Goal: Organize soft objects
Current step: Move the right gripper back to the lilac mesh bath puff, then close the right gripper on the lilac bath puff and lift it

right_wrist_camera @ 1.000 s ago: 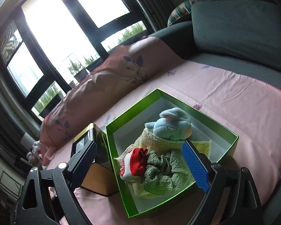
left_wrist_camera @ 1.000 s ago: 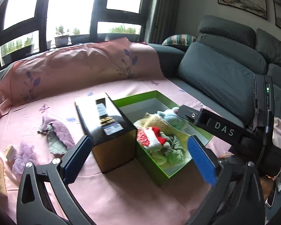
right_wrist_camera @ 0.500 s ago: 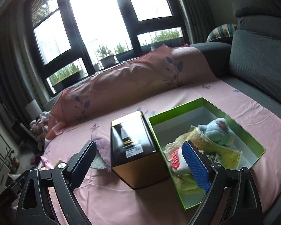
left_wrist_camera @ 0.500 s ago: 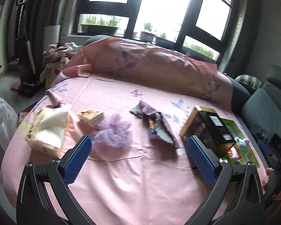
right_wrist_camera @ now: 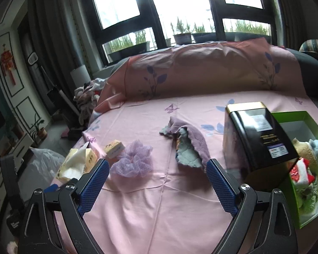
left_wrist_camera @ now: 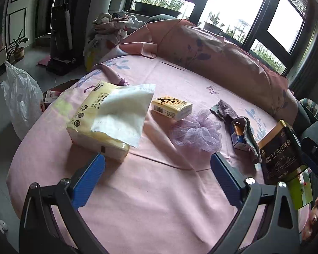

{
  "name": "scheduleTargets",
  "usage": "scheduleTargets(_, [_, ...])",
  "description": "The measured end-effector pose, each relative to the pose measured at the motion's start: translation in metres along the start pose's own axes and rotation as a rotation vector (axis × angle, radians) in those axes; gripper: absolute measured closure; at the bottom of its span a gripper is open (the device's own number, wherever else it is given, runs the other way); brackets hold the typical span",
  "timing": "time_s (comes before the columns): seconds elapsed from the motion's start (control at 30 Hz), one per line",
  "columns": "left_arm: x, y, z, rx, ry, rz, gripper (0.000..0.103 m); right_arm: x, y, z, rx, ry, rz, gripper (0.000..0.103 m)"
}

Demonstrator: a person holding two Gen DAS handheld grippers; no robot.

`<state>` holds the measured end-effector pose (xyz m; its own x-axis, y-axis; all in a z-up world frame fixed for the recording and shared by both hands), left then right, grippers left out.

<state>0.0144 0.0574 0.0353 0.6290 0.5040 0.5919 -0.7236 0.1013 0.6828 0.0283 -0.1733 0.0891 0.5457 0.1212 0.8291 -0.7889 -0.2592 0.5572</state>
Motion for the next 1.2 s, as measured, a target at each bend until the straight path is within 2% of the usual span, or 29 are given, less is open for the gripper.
scheduleTargets(0.13, [0.007, -0.005, -0.012, 0.02, 0.007, -0.016, 0.007, 0.002, -0.047, -0.025, 0.07, 0.007, -0.092, 0.01])
scheduleTargets(0.27, [0.012, -0.005, -0.021, 0.005, 0.044, -0.028, 0.008, -0.006, -0.107, -0.043, 0.132, -0.004, -0.223, 0.01])
scheduleTargets(0.33, [0.012, -0.005, -0.023, -0.01, 0.066, -0.046, 0.014, -0.013, -0.133, -0.053, 0.119, 0.018, -0.274, 0.01])
scheduleTargets(0.47, [0.012, -0.006, -0.02, -0.036, 0.071, -0.076, 0.017, -0.024, -0.171, -0.066, 0.076, 0.066, -0.339, 0.01])
scheduleTargets(0.5, [0.012, -0.006, -0.02, -0.033, 0.067, -0.074, 0.018, -0.028, -0.178, -0.067, 0.063, 0.075, -0.351, 0.013])
scheduleTargets(0.57, [0.012, -0.005, -0.019, -0.03, 0.057, -0.072, 0.018, -0.034, -0.188, -0.069, 0.043, 0.103, -0.371, 0.029])
scheduleTargets(0.6, [0.012, -0.005, -0.019, -0.033, 0.057, -0.073, 0.018, -0.037, -0.191, -0.068, 0.032, 0.108, -0.381, 0.041])
scheduleTargets(0.63, [0.012, -0.005, -0.019, -0.037, 0.058, -0.077, 0.018, -0.04, -0.193, -0.066, 0.021, 0.102, -0.381, 0.051])
scheduleTargets(0.67, [0.011, -0.006, -0.02, -0.04, 0.061, -0.084, 0.018, -0.04, -0.193, -0.063, 0.011, 0.097, -0.371, 0.055])
scheduleTargets(0.73, [0.01, -0.007, -0.02, -0.045, 0.068, -0.101, 0.021, -0.04, -0.188, -0.061, 0.014, 0.103, -0.364, 0.078])
scheduleTargets(0.8, [0.009, -0.008, -0.019, -0.056, 0.069, -0.115, 0.024, -0.042, -0.18, -0.062, 0.06, 0.094, -0.379, 0.084])
scheduleTargets(1.0, [0.003, -0.012, -0.017, -0.029, 0.048, -0.127, 0.03, -0.052, -0.125, -0.062, 0.161, 0.076, -0.354, 0.085])
scheduleTargets(1.17, [-0.006, -0.015, -0.009, -0.045, 0.025, -0.155, 0.033, -0.075, -0.091, -0.058, 0.232, 0.032, -0.394, 0.084])
scheduleTargets(1.2, [-0.008, -0.016, -0.007, -0.044, 0.017, -0.162, 0.036, -0.081, -0.087, -0.058, 0.249, 0.025, -0.413, 0.082])
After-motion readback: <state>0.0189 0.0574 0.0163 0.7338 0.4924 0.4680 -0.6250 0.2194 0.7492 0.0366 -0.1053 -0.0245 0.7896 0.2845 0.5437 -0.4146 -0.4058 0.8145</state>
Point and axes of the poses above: each gripper's, at about its wrist camera, not at the fingertips, and y roughly against the way its jaws point, z to its right, x to its top, the point moved 7 cm from there along -y, roughly the way its jaws point, and after that the axes turned 13 degrees about y, right-handed, at the moved point
